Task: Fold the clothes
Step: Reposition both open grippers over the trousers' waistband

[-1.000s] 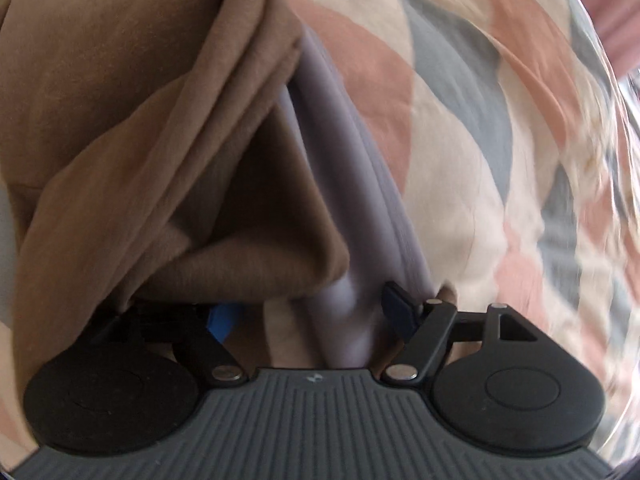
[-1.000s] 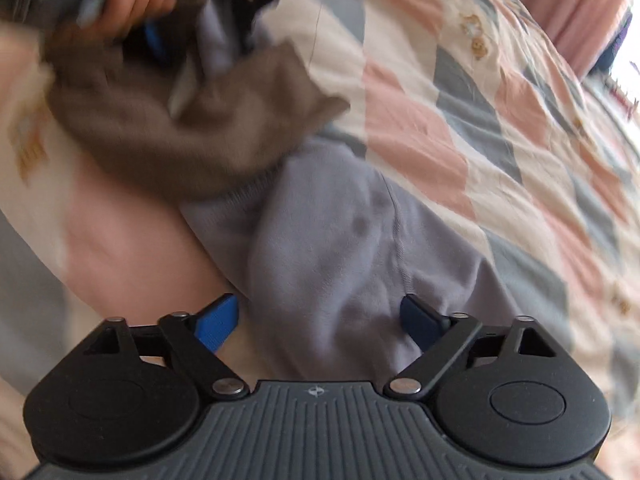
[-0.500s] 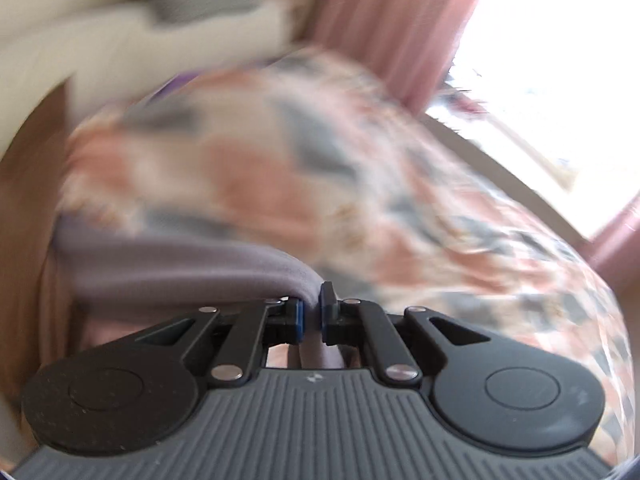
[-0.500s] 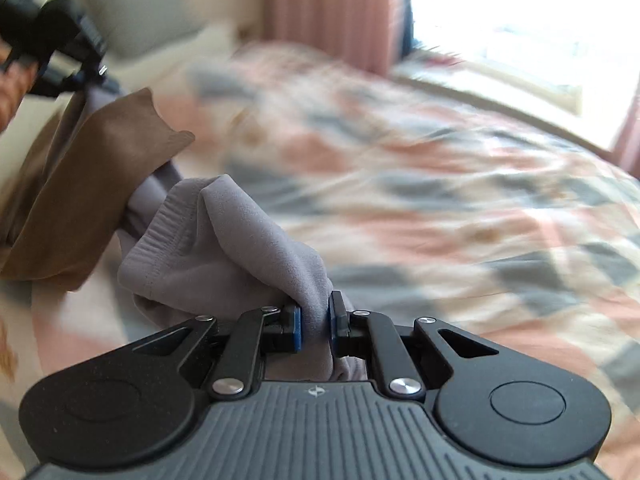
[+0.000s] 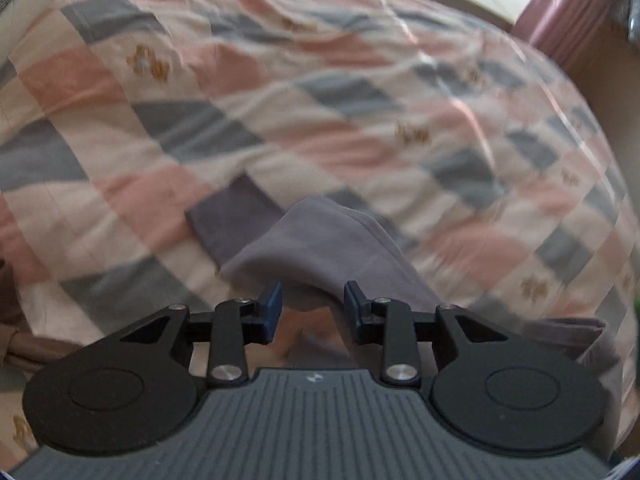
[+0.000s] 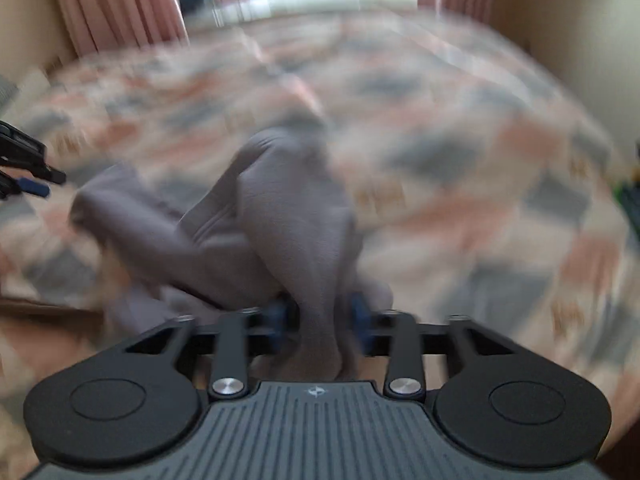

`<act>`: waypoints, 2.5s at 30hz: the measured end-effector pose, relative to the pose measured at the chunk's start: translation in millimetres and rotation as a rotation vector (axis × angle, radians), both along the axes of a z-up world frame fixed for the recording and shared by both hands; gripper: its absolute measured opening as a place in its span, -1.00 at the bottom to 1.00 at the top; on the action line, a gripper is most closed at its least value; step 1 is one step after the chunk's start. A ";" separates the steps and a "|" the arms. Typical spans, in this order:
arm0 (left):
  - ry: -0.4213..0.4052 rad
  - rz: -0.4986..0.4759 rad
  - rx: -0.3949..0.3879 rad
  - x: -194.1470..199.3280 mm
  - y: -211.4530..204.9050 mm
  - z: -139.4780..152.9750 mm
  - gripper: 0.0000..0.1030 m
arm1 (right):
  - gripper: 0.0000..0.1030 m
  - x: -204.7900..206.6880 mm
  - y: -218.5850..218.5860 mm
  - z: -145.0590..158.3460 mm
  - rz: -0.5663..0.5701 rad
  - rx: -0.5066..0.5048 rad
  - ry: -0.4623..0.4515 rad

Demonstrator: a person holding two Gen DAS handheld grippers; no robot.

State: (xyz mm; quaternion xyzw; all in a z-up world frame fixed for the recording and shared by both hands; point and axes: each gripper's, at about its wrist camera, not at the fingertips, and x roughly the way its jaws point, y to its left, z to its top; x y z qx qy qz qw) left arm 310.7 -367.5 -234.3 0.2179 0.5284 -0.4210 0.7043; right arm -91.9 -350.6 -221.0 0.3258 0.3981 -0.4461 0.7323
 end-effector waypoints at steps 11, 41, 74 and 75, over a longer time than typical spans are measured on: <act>0.229 -0.039 0.129 -200.4 61.6 -55.0 -0.19 | 0.23 -104.4 -65.4 -48.9 0.134 0.200 0.005; -0.010 -0.103 0.227 -341.1 10.7 -41.6 0.16 | 0.28 -167.6 -124.6 -75.9 0.195 0.440 -0.108; 0.113 0.073 -0.029 -348.2 32.3 -52.4 0.17 | 0.38 -207.1 -179.4 -87.0 0.262 0.440 -0.173; 0.120 0.088 -0.033 -342.4 19.5 -62.5 0.17 | 0.38 -197.8 -195.5 -95.3 0.274 0.455 -0.186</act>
